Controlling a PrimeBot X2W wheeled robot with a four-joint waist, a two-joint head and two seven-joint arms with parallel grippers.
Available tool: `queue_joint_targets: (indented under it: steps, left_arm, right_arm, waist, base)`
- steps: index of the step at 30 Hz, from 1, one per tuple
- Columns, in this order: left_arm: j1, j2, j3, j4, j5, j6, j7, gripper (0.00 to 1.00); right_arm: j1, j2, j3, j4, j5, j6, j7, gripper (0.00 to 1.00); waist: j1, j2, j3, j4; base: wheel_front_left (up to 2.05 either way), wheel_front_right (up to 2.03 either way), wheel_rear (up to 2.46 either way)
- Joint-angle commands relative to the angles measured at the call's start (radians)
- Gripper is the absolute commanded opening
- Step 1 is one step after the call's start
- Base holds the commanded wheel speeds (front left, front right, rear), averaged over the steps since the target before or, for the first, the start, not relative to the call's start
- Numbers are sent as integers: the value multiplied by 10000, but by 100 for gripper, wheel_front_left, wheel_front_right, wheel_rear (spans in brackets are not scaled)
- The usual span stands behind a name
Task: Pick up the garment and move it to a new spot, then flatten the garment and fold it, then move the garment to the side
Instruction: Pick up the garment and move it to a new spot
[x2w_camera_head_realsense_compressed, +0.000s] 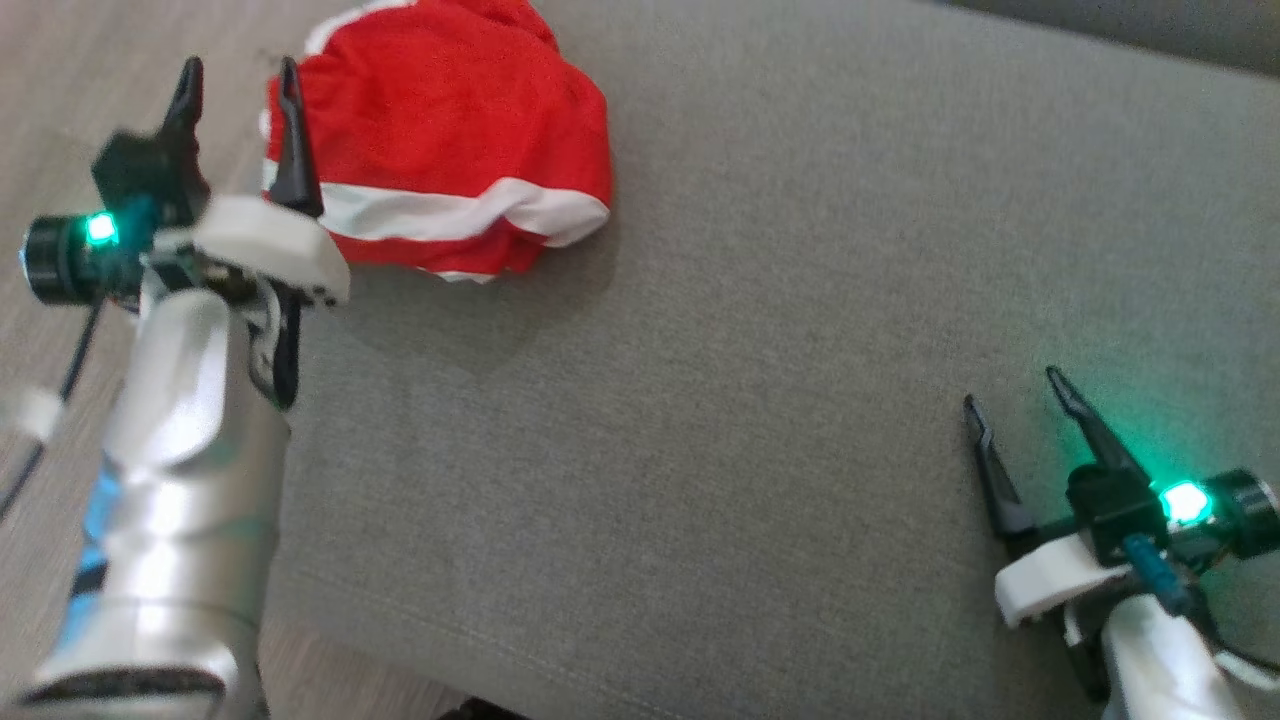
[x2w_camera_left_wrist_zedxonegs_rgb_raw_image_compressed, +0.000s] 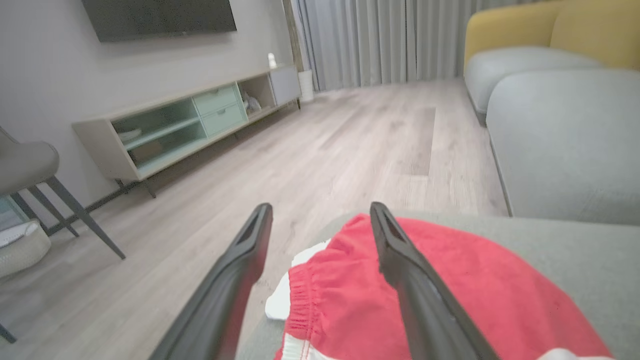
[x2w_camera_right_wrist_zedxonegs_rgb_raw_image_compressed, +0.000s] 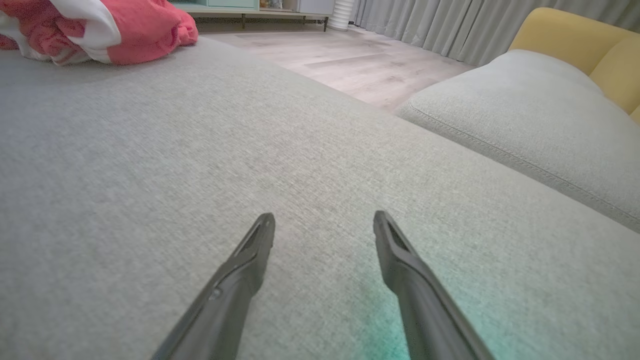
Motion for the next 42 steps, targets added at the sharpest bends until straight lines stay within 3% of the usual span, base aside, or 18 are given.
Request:
queue_joint_targets:
  steps: [1, 3, 7, 15, 17, 18, 20, 29, 38, 39, 40, 42]
  left_arm:
    - [-747, 592, 278, 546, -30, 110, 346, 100]
    - [-1228, 731, 294, 1525, 17, 304, 763, 100]
    - [-1878, 782, 523, 3033, -323, 281, 1298, 100]
    - [-2381, 886, 863, 4494, -791, 357, 947, 100]
    - [-2439, 771, 932, 4745, -974, 110, 819, 100]
    - [-2471, 718, 969, 4836, -1072, -38, 771, 62]
    - [-2541, 690, 1009, 4933, -1194, -197, 544, 0]
    - [-3110, 1068, 738, 4866, -1098, -428, -656, 0]
    - [-3571, 1193, 351, 4646, -1013, -632, -905, 0]
    - [-3535, 1195, 297, 4704, -973, -581, -909, 78]
    - [-3488, 1152, 295, 4804, -1004, -569, -838, 100]
    - [-3375, 1015, 292, 5012, -1120, -628, -530, 100]
  right_arm:
    - [-348, -219, 284, -369, -101, -7, -111, 100]
    - [-413, -348, 277, -443, -136, -7, -111, 100]
    - [-530, -565, 221, -596, -173, -7, -111, 100]
    - [-684, -832, 175, -767, -229, -7, -111, 100]
    - [-678, -872, 120, -779, -233, -7, -111, 100]
    - [-676, -886, 94, -779, -232, -7, -111, 100]
    - [-669, -877, 64, -750, -230, -7, -111, 100]
    - [-744, -378, 320, -472, -54, -7, -111, 100]
    - [-546, 7, 314, -243, 166, -7, -111, 100]
    - [-539, -3, 313, -253, 148, -7, -111, 100]
    - [-538, -22, 317, -260, 129, -7, -111, 100]
    - [-533, -88, 322, -280, 94, -7, -111, 100]
  waist:
    - [-3, 0, 736, -292]
    - [-3, 0, 970, -356]
    - [-3, 0, 1498, -467]
    - [-3, 0, 2188, -560]
    - [-3, 0, 2261, -539]
    - [-3, 0, 2275, -525]
    - [-3, 0, 2248, -506]
    - [-3, 0, 1387, -690]
    - [-3, 0, 667, -948]
    - [-3, 0, 744, -963]
    - [-3, 0, 835, -981]
    - [-3, 0, 1027, -996]
  base:
    - [0, 0, 0]
    - [0, 0, 0]
    - [0, 0, 0]
    - [0, 0, 0]
    - [0, 0, 0]
    - [0, 0, 0]
    - [0, 0, 0]
    - [0, 0, 0]
    - [0, 0, 0]
    - [0, 0, 0]
    - [0, 0, 0]
    - [0, 0, 0]
